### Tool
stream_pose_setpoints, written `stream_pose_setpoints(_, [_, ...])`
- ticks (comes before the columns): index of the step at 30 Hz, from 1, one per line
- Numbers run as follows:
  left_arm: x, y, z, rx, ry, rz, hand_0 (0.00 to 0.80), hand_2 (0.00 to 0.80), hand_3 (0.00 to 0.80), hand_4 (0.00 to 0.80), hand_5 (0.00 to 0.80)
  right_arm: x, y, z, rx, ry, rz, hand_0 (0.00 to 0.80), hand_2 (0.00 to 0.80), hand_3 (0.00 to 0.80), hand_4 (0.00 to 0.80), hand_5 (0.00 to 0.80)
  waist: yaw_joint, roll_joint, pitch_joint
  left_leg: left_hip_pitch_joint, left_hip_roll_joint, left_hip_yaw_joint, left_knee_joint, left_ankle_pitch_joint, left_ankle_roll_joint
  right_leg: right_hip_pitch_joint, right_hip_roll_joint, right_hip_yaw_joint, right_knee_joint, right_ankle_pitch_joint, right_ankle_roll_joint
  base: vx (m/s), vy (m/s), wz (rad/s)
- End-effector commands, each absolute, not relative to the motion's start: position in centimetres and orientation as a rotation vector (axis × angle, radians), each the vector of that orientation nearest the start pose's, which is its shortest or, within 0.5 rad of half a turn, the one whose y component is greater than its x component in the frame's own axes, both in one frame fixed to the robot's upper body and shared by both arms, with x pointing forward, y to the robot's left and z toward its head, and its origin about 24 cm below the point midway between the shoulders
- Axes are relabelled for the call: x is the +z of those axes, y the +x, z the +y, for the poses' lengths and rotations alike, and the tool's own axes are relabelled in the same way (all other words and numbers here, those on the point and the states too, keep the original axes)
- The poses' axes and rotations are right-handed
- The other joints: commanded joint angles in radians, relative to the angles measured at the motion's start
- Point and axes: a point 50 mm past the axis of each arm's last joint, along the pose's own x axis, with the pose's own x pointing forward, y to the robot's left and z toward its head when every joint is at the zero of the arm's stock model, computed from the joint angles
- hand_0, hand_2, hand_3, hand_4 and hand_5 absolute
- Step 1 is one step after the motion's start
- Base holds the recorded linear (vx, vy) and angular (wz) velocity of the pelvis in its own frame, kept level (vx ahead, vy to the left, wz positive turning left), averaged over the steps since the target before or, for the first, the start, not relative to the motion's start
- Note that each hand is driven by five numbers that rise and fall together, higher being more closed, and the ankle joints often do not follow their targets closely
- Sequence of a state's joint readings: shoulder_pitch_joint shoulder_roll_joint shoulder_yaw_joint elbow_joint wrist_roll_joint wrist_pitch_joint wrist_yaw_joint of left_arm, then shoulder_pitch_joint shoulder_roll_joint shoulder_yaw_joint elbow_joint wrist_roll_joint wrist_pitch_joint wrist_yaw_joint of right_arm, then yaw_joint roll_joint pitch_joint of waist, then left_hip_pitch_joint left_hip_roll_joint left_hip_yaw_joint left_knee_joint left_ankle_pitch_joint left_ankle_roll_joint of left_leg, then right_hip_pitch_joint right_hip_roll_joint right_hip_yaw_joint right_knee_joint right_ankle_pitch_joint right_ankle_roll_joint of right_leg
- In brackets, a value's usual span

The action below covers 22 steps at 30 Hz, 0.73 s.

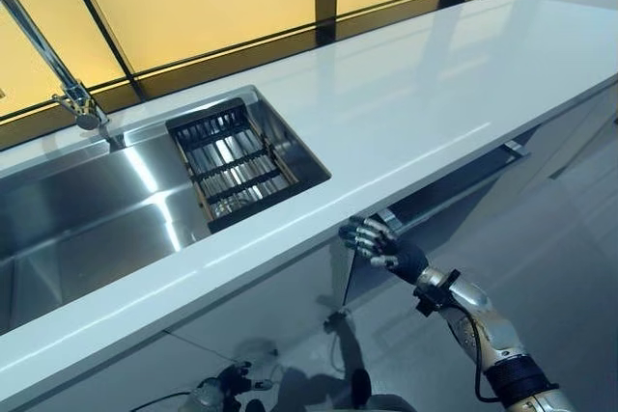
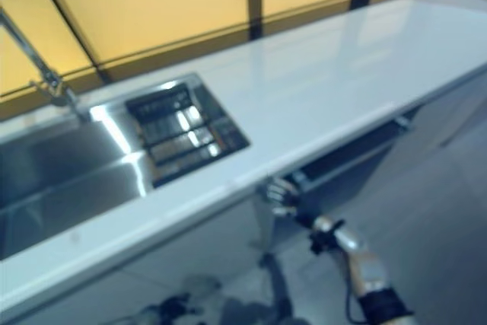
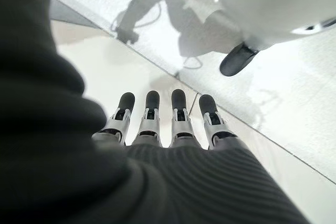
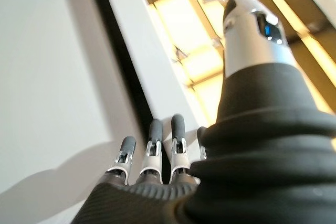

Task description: Take plates into dishwasher

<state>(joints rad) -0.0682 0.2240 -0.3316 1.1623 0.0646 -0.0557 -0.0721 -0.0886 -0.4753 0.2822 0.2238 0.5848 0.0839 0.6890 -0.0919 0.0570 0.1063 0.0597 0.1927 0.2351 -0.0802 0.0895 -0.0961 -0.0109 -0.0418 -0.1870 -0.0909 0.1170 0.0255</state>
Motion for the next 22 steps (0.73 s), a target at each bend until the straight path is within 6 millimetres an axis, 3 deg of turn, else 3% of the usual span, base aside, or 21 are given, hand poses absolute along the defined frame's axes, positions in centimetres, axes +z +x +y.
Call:
stream_pose_setpoints(1, [-14.3,14.9,22.8,-0.242,0.499,1.035,0.000,0.000,0.000,0.000,0.000,-2.1,22.4,-16.0,0.931,0.104,0.456,0.000,0.000,0.000,0.000,0.000,0.012,-0.099,0.047,-0.022,-0.046,-0.001,0.031,-0.011,0.000,0.052,-0.002,0.007,0.004,-0.089,0.013,0.000,-0.028,0.15])
stream_pose_setpoints(4, [-14.2,14.8,23.0,-0.232,0.498,1.035,0.000,0.000,0.000,0.000,0.000,-4.8,20.7,-17.6,0.844,0.046,0.586,0.000,0.000,0.000,0.000,0.000,0.014,-0.104,0.051,-0.020,-0.045,-0.007,0.031,-0.010,-0.001,0.058,0.000,0.004,0.004,-0.091,0.013,0.010,-0.023,0.11])
stream_pose_setpoints(5, [-14.2,14.8,23.0,-0.230,0.497,1.037,0.000,0.000,0.000,0.000,0.000,-6.7,19.7,-18.8,0.756,0.007,0.686,0.000,0.000,0.000,0.000,0.000,0.014,-0.104,0.050,-0.018,-0.046,-0.014,0.028,-0.009,-0.001,0.062,0.001,0.003,0.004,-0.092,0.013,0.000,0.000,0.00])
stream_pose_setpoints(8, [-14.3,14.8,22.8,-0.227,0.496,1.030,0.000,0.000,0.000,0.000,0.000,-10.5,17.2,-21.5,0.574,-0.190,0.903,0.000,0.000,0.000,0.000,0.000,0.022,-0.102,0.054,-0.015,-0.049,-0.030,0.025,-0.009,0.003,0.069,0.002,0.002,0.004,-0.095,0.012,0.000,0.000,0.00])
stream_pose_setpoints(11, [-14.2,15.4,22.3,-0.234,0.502,1.023,0.000,0.000,0.000,0.000,0.000,-12.8,14.9,-23.6,0.462,-0.366,1.061,0.000,0.000,0.000,0.000,0.000,0.044,-0.098,0.059,-0.019,-0.051,-0.052,0.033,-0.012,0.005,0.077,0.003,-0.005,0.004,-0.098,0.007,0.000,-0.006,0.01])
stream_pose_setpoints(17, [-14.5,15.6,21.1,-0.241,0.481,1.036,0.000,0.000,0.000,0.000,0.000,-14.3,13.8,-24.5,0.281,-0.450,1.236,0.000,0.000,0.000,0.000,0.000,0.093,-0.083,0.065,-0.044,-0.059,-0.110,0.081,-0.023,0.008,0.096,-0.002,-0.018,0.012,-0.106,-0.006,0.001,0.004,0.18])
stream_pose_setpoints(22, [-14.7,15.2,20.3,-0.221,0.424,1.036,0.000,0.000,0.000,0.000,0.000,-14.7,13.2,-24.5,0.305,-0.555,1.305,0.000,0.000,0.000,0.000,0.000,0.129,-0.071,0.063,-0.060,-0.074,-0.152,0.119,-0.034,0.010,0.111,-0.012,-0.036,0.026,-0.117,-0.014,0.000,0.042,0.29])
